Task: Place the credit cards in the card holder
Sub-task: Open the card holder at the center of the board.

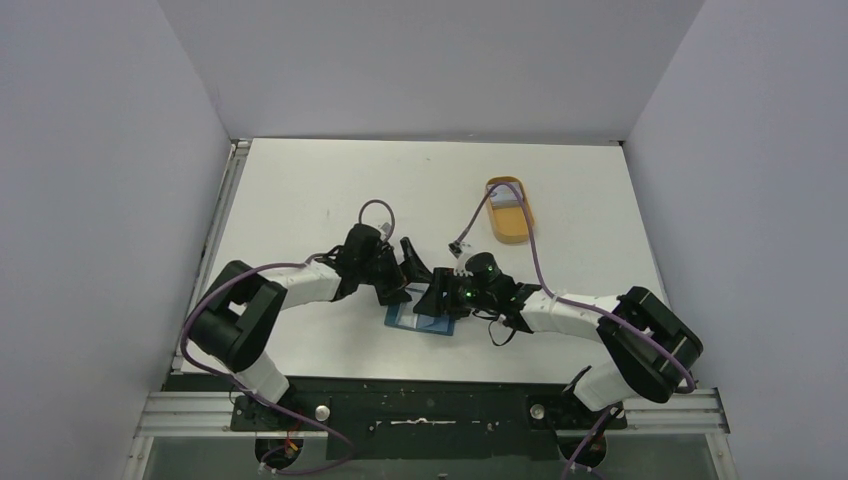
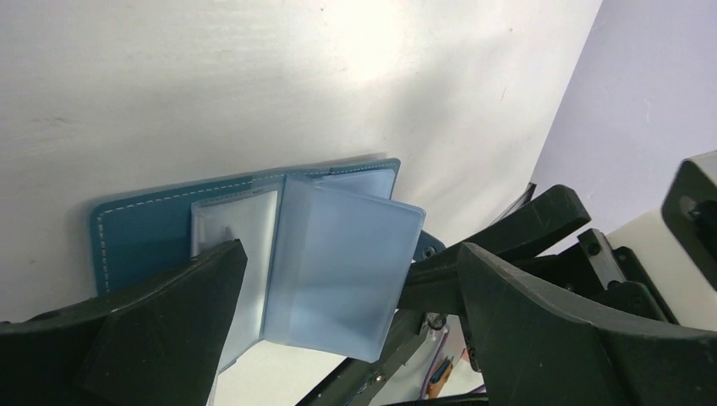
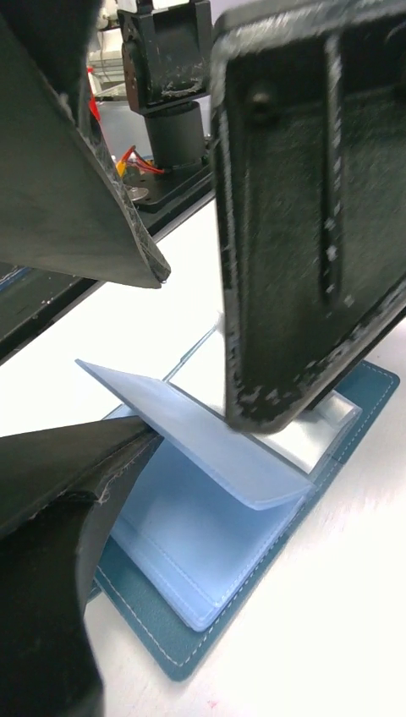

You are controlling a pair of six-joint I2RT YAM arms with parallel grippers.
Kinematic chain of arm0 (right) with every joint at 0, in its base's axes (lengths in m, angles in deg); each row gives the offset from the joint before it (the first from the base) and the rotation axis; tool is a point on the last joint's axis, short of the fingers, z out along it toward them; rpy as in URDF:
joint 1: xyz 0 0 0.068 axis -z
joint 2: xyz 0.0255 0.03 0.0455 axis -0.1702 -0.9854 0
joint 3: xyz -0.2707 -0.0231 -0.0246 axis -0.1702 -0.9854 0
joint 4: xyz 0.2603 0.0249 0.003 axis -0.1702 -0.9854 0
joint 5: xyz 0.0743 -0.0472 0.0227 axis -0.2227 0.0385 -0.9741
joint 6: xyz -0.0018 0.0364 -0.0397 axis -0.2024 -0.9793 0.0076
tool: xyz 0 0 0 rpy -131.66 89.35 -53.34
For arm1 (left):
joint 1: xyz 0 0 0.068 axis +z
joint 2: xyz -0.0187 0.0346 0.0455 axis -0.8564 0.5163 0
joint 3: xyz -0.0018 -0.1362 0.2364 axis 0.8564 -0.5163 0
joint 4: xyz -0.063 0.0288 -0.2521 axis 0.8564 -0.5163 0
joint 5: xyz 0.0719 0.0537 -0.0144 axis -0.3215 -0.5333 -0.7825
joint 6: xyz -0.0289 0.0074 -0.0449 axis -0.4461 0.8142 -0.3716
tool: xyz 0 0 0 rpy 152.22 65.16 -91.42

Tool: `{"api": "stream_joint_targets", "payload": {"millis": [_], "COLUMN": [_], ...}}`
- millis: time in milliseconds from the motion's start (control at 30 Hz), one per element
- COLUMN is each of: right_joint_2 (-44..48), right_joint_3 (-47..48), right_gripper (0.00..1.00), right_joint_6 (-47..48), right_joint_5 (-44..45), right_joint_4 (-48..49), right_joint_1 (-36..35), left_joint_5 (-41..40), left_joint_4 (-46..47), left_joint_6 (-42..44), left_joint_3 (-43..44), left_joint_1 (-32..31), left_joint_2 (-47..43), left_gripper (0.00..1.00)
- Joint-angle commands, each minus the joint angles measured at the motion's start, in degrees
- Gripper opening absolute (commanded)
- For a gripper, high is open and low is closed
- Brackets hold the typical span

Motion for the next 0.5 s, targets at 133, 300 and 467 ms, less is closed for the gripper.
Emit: {"api": "stream_joint_targets", "payload": {"millis": [133,300,467], "right_joint_2": [1.31,1.39,0.95], "right_joint_3": [-0.3,-0.25,0.74], "right_gripper": [0.58,0.6,0.6], "right_joint_6": [-0.67,-0.58,-0.5], "right_joint_5": [1.53,1.7,1.93], "right_joint_4": [4.33,5.32,5.6], "right_joint_1": [0.5,0.33,-0.01], "left_joint_5": [0.3,1.19,2.12], "left_joint_4": [-3.1,-7.78,-10.61], "left_joint_6": [3.62,7.46,8.71], "left_joint_3": [3.26,6.23,7.57], "left_joint_1": [1.62,1.62,1.53], "left_joint_2": [-3.99,-2.79,-1.63], "left_gripper": [0.97,0.97,0.97]}}
